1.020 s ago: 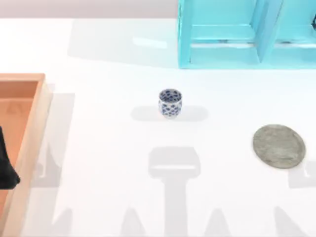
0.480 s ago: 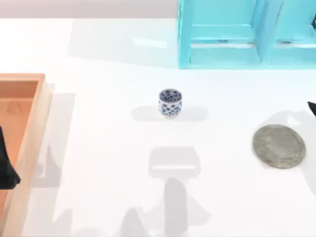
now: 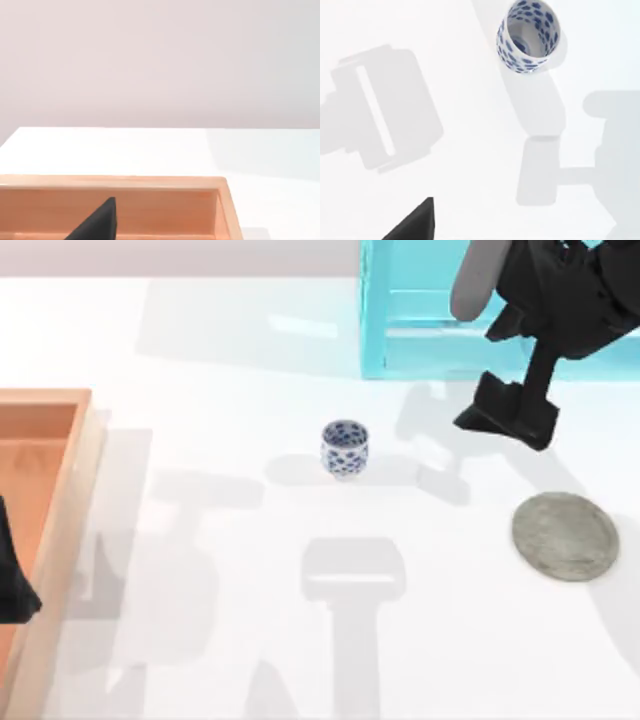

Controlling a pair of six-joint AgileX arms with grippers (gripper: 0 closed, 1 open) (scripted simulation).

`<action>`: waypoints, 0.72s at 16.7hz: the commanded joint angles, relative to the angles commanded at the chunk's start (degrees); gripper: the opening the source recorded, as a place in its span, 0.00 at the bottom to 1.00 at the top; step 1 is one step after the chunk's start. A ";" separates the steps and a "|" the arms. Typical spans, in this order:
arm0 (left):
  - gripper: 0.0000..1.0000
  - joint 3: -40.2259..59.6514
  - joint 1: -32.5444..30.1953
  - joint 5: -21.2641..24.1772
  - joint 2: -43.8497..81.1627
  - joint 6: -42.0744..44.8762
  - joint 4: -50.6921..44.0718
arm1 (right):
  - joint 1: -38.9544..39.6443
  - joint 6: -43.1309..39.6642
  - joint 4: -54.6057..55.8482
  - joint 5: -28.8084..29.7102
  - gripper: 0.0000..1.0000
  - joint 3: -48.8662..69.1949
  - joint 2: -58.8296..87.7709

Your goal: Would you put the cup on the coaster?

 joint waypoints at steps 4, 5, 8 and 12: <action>1.00 0.00 0.00 0.00 0.00 0.00 0.00 | 2.36 -8.01 -12.88 -2.18 1.00 22.68 21.03; 1.00 0.00 0.00 0.00 0.00 0.00 0.00 | 2.67 -9.66 -15.69 -2.54 1.00 28.01 25.35; 1.00 0.00 0.00 0.00 0.00 0.00 0.00 | 3.04 -13.79 -22.99 -3.26 1.00 42.99 36.63; 1.00 0.00 0.00 0.00 0.00 0.00 0.00 | 2.58 -17.44 -29.66 -3.53 1.00 59.12 47.60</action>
